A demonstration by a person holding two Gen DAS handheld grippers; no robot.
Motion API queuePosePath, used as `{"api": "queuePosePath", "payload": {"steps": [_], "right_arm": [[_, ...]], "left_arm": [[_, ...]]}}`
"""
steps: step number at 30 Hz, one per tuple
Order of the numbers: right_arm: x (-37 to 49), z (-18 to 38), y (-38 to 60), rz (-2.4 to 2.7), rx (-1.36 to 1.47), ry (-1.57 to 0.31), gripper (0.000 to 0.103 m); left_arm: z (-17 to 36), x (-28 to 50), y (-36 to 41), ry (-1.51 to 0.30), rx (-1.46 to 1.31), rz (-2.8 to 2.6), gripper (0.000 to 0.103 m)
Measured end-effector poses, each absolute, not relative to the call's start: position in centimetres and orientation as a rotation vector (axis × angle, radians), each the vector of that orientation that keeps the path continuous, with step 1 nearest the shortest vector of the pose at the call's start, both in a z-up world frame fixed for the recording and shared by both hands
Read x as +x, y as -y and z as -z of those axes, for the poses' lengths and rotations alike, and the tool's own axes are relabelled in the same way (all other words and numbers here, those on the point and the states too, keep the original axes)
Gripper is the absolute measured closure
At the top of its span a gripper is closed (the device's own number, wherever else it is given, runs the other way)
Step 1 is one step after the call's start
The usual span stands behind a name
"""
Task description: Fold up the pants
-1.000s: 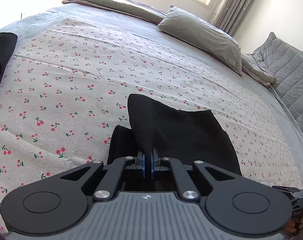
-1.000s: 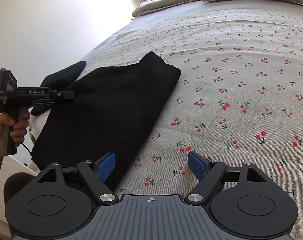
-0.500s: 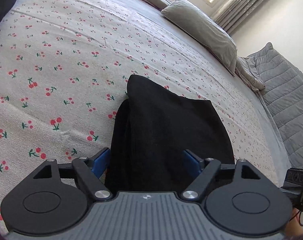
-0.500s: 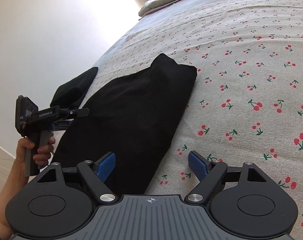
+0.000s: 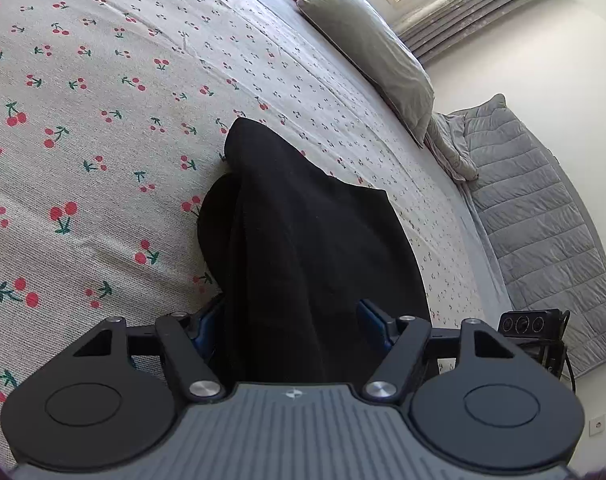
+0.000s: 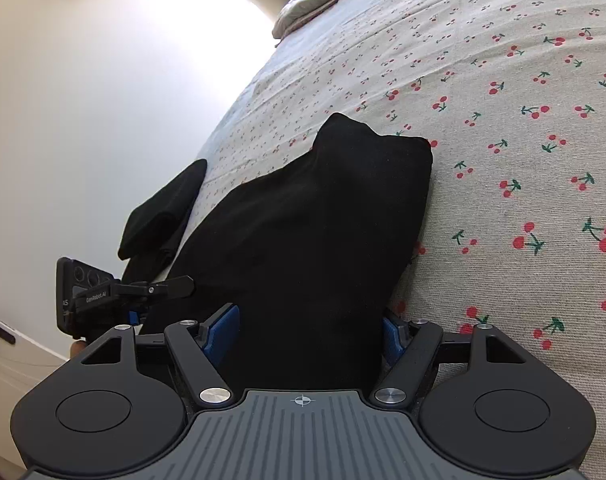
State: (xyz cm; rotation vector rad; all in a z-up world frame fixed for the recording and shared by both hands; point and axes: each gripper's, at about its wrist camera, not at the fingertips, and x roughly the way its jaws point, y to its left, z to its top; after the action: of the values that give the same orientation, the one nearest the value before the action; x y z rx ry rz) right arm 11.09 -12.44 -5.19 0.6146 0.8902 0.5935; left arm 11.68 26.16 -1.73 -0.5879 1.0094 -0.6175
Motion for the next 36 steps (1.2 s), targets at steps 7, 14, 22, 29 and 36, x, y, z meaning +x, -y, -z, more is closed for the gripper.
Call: {"api": "queuePosePath", "payload": {"steps": [7,14,22,29,36], "right_arm": [[12.1,5.9,12.3,-0.484,0.659,-0.857,0.082],[10.1,3.5,13.2,-0.463,0.588,-0.769,0.090],[8.8,0.7,19.8,-0.391,0.680,-0.684,0.091],[8.9,-2.7,26.3,-0.293,0.723,-0.570,0.092],[12.0,-2.0,29.4,-0.232,0.690,-0.545,0.088]], "left_arm": [[1.8,11.5,-25.7,-0.986,-0.623,0.586,0.073],[0.6,11.7,-23.5,-0.953,-0.629,0.600,0.077],[-1.0,13.8,-16.1,-0.936,-0.620,0.714,0.079],[-1.8,16.2,-9.7,-0.896,-0.660,0.816,0.079],[-0.7,18.6,-7.3,-0.845,-0.623,0.746,0.074]]}}
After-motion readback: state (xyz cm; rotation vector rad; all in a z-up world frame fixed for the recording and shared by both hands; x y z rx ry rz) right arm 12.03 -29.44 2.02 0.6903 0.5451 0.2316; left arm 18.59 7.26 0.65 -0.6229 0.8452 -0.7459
